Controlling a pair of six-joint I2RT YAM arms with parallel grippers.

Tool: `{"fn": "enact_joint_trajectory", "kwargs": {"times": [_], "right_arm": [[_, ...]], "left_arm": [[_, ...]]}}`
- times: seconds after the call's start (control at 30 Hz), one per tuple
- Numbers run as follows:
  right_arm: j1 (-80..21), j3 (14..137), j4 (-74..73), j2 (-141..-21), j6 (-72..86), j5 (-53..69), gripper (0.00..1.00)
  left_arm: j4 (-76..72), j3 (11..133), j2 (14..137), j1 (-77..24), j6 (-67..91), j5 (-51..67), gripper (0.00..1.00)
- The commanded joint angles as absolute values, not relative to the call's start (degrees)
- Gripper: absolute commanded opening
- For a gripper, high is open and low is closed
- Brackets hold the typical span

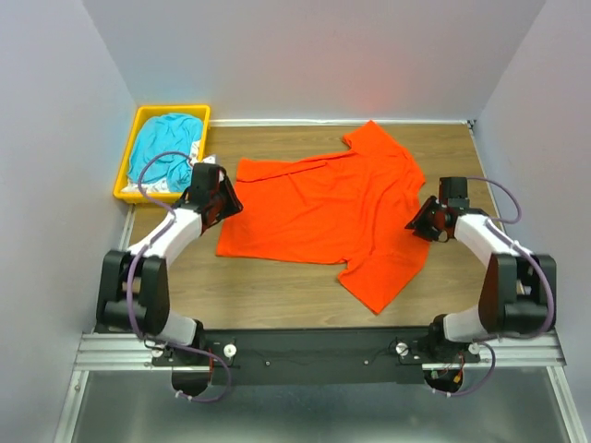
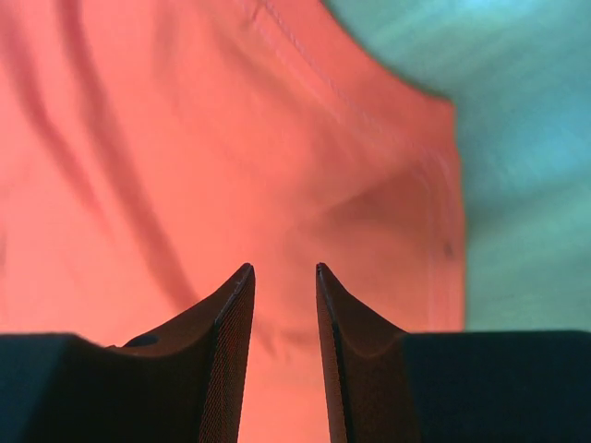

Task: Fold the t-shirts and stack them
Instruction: Flatten the tshirt out

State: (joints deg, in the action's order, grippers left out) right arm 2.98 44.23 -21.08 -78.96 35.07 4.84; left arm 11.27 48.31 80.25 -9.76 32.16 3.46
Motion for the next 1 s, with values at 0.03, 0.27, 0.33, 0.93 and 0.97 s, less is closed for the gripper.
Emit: {"fn": "enact_joint_trajectory", "kwargs": {"times": [0.03,0.27,0.33,0.93,0.97], "right_arm": [[3.3,49.0,-15.1,-88.9,36.2,7.9,0.4],[5.8,44.8,-14.4,-91.3,36.0,3.5,0.4],[6.7,43.0,-14.5,-90.4,36.3,1.9,0.4],[9.8,40.9,-25.1,-71.9,34.4,-1.1,0.41],[9.6,42.3,-24.5,-72.1,33.5,-0.4,0.41]], "left_arm": [[9.1,56.3,92.5,-9.8,28.8,4.4,0.42],[7.1,53.4,98.1,-9.8,29.3,5.7,0.42],[7.0,49.9,97.4,-9.8,29.1,5.1,0.42],[14.0,39.7,74.9,-8.1,29.5,2.4,0.45],[13.7,41.0,75.0,-8.1,29.4,2.1,0.46]]}}
